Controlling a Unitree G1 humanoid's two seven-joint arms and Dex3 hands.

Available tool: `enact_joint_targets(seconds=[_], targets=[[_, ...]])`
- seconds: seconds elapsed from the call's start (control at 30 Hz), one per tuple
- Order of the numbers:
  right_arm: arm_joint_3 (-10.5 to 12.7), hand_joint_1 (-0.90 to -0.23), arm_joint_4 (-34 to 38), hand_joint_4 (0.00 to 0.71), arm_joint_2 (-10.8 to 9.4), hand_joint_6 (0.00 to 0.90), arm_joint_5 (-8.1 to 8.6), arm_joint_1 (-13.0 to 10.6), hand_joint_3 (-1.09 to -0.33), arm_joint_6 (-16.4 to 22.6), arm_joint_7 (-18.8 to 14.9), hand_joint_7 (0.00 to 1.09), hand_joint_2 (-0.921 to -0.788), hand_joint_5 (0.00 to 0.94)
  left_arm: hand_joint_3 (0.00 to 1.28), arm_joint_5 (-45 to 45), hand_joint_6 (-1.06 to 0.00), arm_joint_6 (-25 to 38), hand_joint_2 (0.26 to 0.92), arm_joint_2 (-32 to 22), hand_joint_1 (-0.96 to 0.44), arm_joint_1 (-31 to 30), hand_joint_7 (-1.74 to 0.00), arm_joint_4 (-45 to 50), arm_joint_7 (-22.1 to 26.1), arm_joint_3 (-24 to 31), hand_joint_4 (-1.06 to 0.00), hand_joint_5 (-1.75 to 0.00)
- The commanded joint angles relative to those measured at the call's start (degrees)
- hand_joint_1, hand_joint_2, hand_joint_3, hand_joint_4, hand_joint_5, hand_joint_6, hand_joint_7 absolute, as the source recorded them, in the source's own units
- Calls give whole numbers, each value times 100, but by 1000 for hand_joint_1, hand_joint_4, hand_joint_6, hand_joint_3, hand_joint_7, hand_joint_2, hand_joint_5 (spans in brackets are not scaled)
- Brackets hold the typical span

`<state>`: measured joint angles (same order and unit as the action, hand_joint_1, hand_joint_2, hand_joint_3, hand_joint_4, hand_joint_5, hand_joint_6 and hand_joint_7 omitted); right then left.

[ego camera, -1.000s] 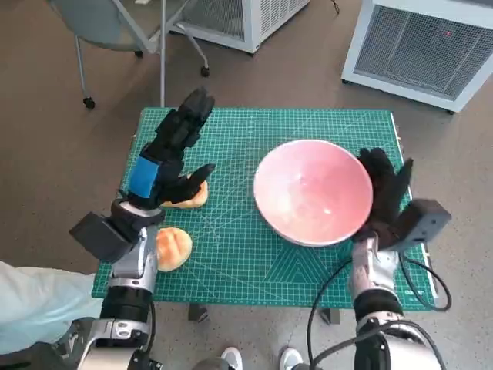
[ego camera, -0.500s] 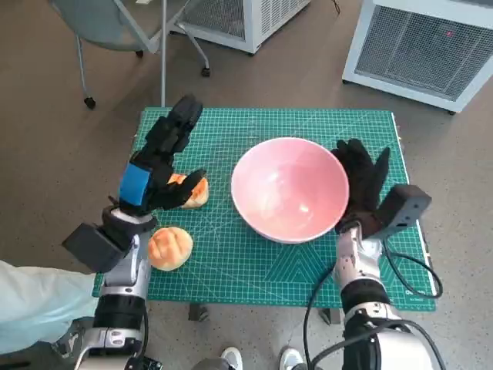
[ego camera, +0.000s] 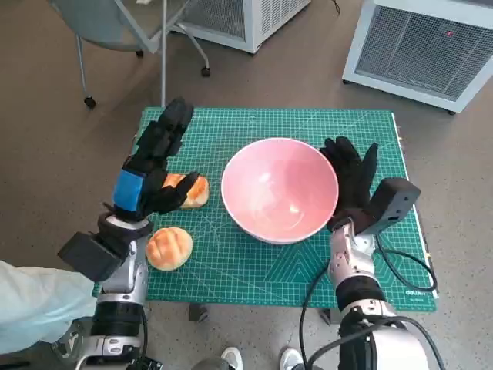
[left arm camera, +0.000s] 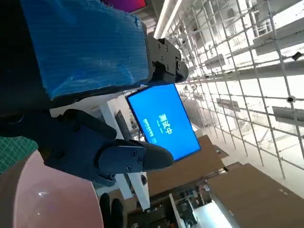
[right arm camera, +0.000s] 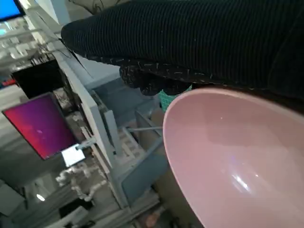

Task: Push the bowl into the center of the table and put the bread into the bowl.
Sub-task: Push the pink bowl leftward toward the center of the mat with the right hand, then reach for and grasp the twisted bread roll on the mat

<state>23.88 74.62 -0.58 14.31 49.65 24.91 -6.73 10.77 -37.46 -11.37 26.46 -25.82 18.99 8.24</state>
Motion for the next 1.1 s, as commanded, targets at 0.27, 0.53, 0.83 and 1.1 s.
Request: enact_joint_targets(seconds=[0.27,0.53,0.83,1.1], targets=[[-20,-576,23,326,267,346,-126,-53,-821,61,-98,379,-921,1,367,-101,-282,-18,921,45,-562,-61,-72,45,-115,-46,-238,0],[-148,-567,-329,306,499,331,-221,-37,-816,775,-291,366,-921,0,369,-173,-282,-74,921,81,-568,16,-69,-44,-193,-53,-237,0],[-730,-625,-1289,196,786,191,-450,-454,-806,1670,-1292,314,-921,0,370,-341,-283,-186,921,158,-577,203,-65,-243,-291,-146,-236,0],[-1226,-688,-3348,144,1025,15,-426,-1408,-792,1767,-1829,433,-921,1,376,-339,-283,-235,921,224,-589,380,-61,-436,-220,-207,-243,-3]])
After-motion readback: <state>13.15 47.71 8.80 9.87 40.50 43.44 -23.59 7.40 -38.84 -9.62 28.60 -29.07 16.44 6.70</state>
